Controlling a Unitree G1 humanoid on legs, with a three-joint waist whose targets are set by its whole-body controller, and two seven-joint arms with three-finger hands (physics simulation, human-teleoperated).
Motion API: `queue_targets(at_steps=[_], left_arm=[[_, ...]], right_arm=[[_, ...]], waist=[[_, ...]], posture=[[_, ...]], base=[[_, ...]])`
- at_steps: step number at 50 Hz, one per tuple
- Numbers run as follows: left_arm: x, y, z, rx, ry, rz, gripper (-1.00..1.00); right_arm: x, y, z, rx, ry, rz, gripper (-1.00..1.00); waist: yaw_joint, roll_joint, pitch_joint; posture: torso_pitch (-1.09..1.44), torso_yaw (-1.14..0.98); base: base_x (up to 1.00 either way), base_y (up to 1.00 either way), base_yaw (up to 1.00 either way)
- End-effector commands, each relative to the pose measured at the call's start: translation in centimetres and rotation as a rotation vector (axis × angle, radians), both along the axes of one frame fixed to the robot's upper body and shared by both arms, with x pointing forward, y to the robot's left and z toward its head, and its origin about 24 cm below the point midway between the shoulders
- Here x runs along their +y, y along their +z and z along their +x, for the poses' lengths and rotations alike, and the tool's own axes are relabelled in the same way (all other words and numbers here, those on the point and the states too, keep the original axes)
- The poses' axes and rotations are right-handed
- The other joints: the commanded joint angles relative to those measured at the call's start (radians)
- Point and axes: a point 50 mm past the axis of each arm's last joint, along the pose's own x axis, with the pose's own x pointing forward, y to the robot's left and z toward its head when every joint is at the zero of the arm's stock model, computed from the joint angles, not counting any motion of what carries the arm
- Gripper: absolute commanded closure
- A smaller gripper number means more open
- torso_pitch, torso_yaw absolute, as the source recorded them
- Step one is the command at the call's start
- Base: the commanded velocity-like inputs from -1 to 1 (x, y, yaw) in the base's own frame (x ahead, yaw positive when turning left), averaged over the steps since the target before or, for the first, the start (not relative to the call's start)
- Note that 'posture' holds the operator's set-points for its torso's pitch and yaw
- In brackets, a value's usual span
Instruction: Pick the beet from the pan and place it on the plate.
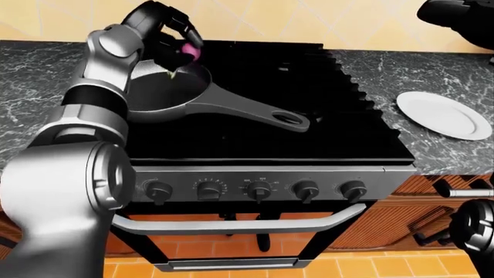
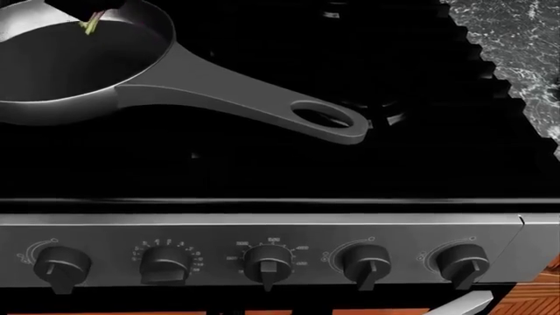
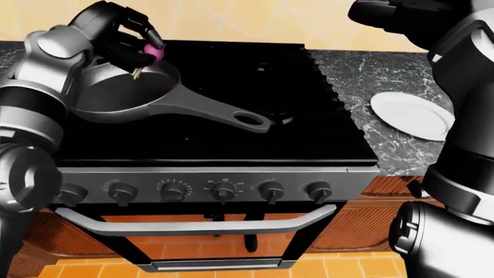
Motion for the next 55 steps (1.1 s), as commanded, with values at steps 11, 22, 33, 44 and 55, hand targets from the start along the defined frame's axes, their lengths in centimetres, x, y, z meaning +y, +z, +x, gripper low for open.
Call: queue_targets(at_steps=[11,22,33,44,55], left_arm=[[-0.61,3.69,-0.71,-0.127,-0.032,-0.005,0.33],[-0.51,3.84,-0.74,-0.128,-0.025,-0.006,0.32],[-0.42,3.72,-0.72,-0.126,-0.021,-0.007,0.32],[-0.43,3.48,-0.66,-0.123,-0.020,-0.008,0.33],[-0.33,3.61,-0.70,-0.124,-0.019,-0.012,0.32]], right_arm=[[-0.50,1.53,-0.80,-0.059,-0.040,-0.013,-1.00],[-0.45,1.49,-0.74,-0.057,-0.035,-0.013,-1.00],[-0.38,1.42,-0.73,-0.057,-0.032,-0.017,-1.00],[-0.39,1.35,-0.66,-0.056,-0.033,-0.019,-1.00],[-0.39,1.40,-0.76,-0.057,-0.035,-0.020,-1.00]], waist=[[-0.015,0.046,-0.047],[-0.007,-0.034,-0.042],[0.007,0.003,-0.022],[-0.004,0.081,-0.057],[-0.001,-0.056,-0.043]], posture=[[0.00,0.00],[0.00,0.00],[0.00,0.00],[0.00,0.00],[0.00,0.00]], base=[[0.00,-0.06,0.00],[0.00,-0.29,0.00],[0.00,-0.30,0.00],[0.00,-0.30,0.00],[0.00,-0.30,0.00]])
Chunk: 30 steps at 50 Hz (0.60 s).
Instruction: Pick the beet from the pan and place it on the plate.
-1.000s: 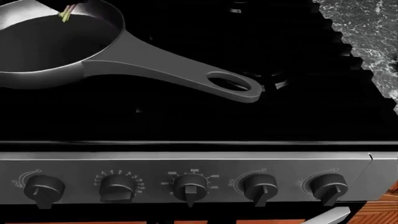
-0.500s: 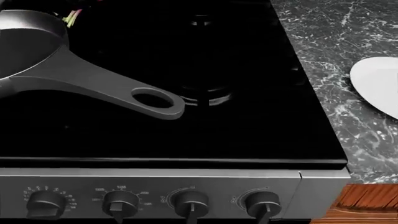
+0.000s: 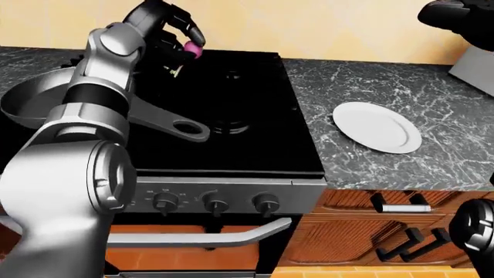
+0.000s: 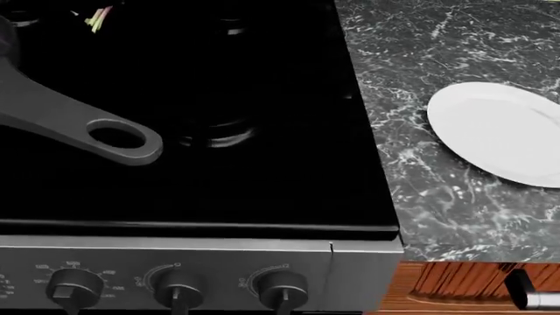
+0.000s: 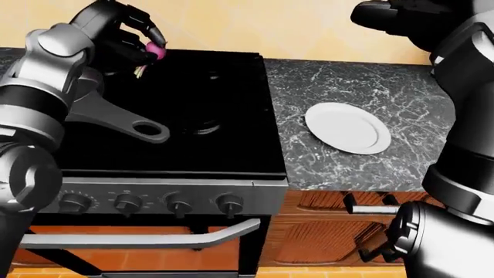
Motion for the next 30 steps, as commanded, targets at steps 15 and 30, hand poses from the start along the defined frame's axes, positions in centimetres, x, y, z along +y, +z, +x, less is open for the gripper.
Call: queue_targets(at_steps=[15,30], left_arm=[[0.00,3.34,-0.71,-0.120,-0.008,-0.003,0.32],[0.07,3.27,-0.69,-0.118,-0.004,-0.009,0.33]], right_arm=[[0.15,1.54,-0.70,-0.072,-0.004,-0.014,-1.00],[0.19,1.48,-0.67,-0.071,-0.002,-0.016,-1.00]], waist=[[0.015,0.122,-0.033],[0.012,-0.020,-0.029]], posture=[[0.00,0.00],[0.00,0.00]], base=[[0.00,-0.30,0.00],[0.00,-0.30,0.00]])
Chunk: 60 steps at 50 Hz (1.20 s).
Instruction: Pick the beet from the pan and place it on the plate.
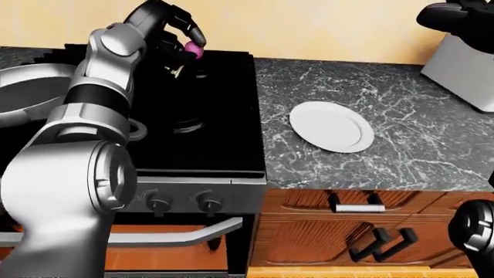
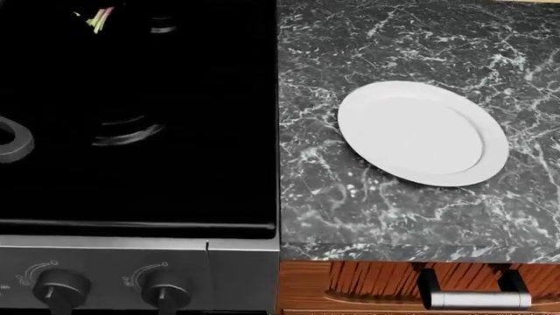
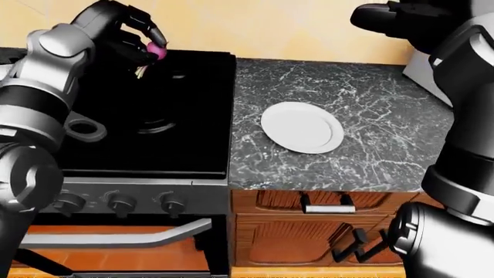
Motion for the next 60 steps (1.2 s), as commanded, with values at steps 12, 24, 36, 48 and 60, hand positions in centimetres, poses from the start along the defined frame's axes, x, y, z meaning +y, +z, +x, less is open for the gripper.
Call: queue_targets(at_steps=[12,24,36,48,60], left_arm=[[0.07,3.34,-0.70,-0.118,-0.004,-0.004,0.32],[0.19,3.43,-0.74,-0.120,-0.001,-0.001,0.31],[0.07,3.77,-0.81,-0.125,-0.005,-0.004,0.29],[0.18,3.55,-0.77,-0.124,-0.001,-0.005,0.28],[0.15,3.51,-0.76,-0.127,-0.004,-0.011,0.28]], right_arm=[[0.34,1.87,-0.77,-0.082,0.006,-0.018,-1.00],[0.35,1.83,-0.80,-0.080,0.006,-0.017,-1.00],[0.32,1.65,-0.64,-0.079,0.008,-0.015,-1.00],[0.51,1.73,-0.73,-0.081,0.016,-0.019,-1.00],[0.41,1.77,-0.72,-0.085,0.012,-0.016,-1.00]], waist=[[0.022,0.090,-0.026],[0.009,0.070,-0.031],[0.019,0.044,-0.022],[0.010,0.118,-0.049],[0.010,-0.009,-0.020]], posture=[[0.00,0.00],[0.00,0.00],[0.00,0.00],[0.00,0.00],[0.00,0.00]], base=[[0.00,-0.29,0.00],[0.00,-0.29,0.00],[0.00,-0.29,0.00],[0.00,-0.30,0.00],[0.00,-0.27,0.00]])
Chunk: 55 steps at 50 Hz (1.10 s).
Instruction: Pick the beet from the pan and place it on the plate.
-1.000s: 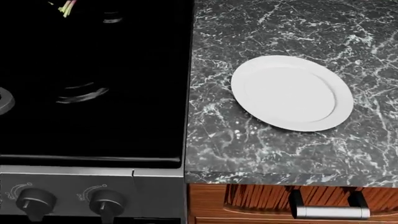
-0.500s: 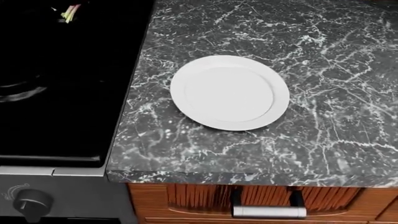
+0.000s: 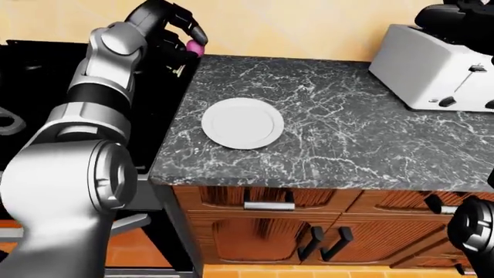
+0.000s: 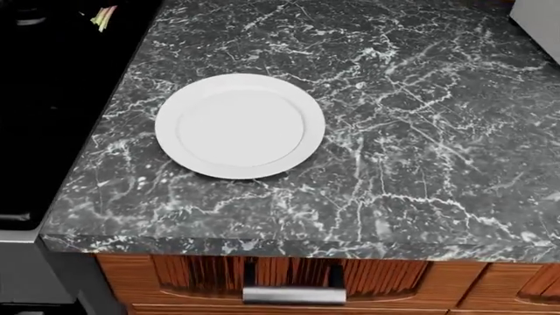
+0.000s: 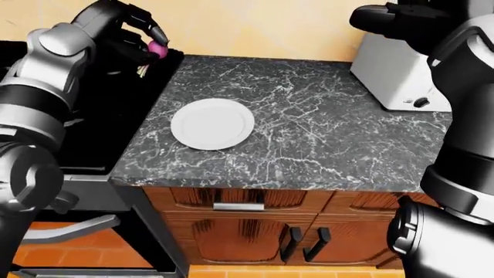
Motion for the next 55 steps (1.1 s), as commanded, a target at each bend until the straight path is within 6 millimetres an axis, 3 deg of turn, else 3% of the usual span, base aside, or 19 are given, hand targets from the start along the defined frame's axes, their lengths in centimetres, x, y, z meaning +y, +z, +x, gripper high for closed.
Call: queue_targets(at_steps=[1,7,13,16,18,19,22,29,55], left_arm=[[0.3,3.4,-0.8,-0.126,0.006,-0.010,0.28],[0.3,3.3,-0.7,-0.123,0.005,-0.009,0.28],[0.4,3.3,-0.8,-0.124,0.005,-0.010,0.28],[0.4,3.4,-0.8,-0.125,0.005,-0.010,0.28],[0.4,3.4,-0.8,-0.124,0.004,-0.011,0.26],[0.4,3.4,-0.8,-0.124,0.004,-0.011,0.26],[0.5,3.3,-0.8,-0.125,0.006,-0.012,0.27],[0.4,3.3,-0.8,-0.125,0.005,-0.009,0.27],[-3.5,6.3,-1.5,-0.190,-0.190,0.022,0.23]], right_arm=[[0.4,2.0,-0.9,-0.093,0.011,-0.024,-1.00],[0.5,2.0,-0.9,-0.095,0.010,-0.024,-1.00],[0.4,2.0,-0.9,-0.096,0.009,-0.024,-1.00],[0.4,2.0,-0.9,-0.096,0.009,-0.024,-1.00],[0.4,1.9,-0.9,-0.095,0.009,-0.025,-1.00],[0.4,1.9,-0.9,-0.095,0.009,-0.025,-1.00],[0.5,1.9,-0.9,-0.095,0.010,-0.025,-1.00],[0.5,1.8,-0.8,-0.093,0.010,-0.027,-1.00],[0.4,2.0,-1.0,-0.098,0.007,-0.026,-1.00]], waist=[[0.010,-0.012,-0.023],[0.014,0.002,0.006],[0.003,0.027,0.007],[-0.007,0.055,0.001],[-0.016,0.099,-0.015],[-0.013,0.080,-0.008],[-0.006,0.062,-0.021],[0.016,0.033,-0.025],[0.022,0.034,-0.026]], posture=[[0.00,0.00],[0.00,0.00],[0.00,0.00],[0.00,0.00],[0.00,0.00],[0.00,0.00],[0.00,0.00],[0.00,0.00],[0.00,0.00]], base=[[0.00,0.00,0.00],[0.00,0.00,0.00],[0.00,0.00,0.00],[0.00,0.00,0.00],[0.00,0.00,0.00],[0.00,0.00,0.00],[0.00,0.00,0.00],[0.00,0.00,0.00],[0.00,0.00,0.00]])
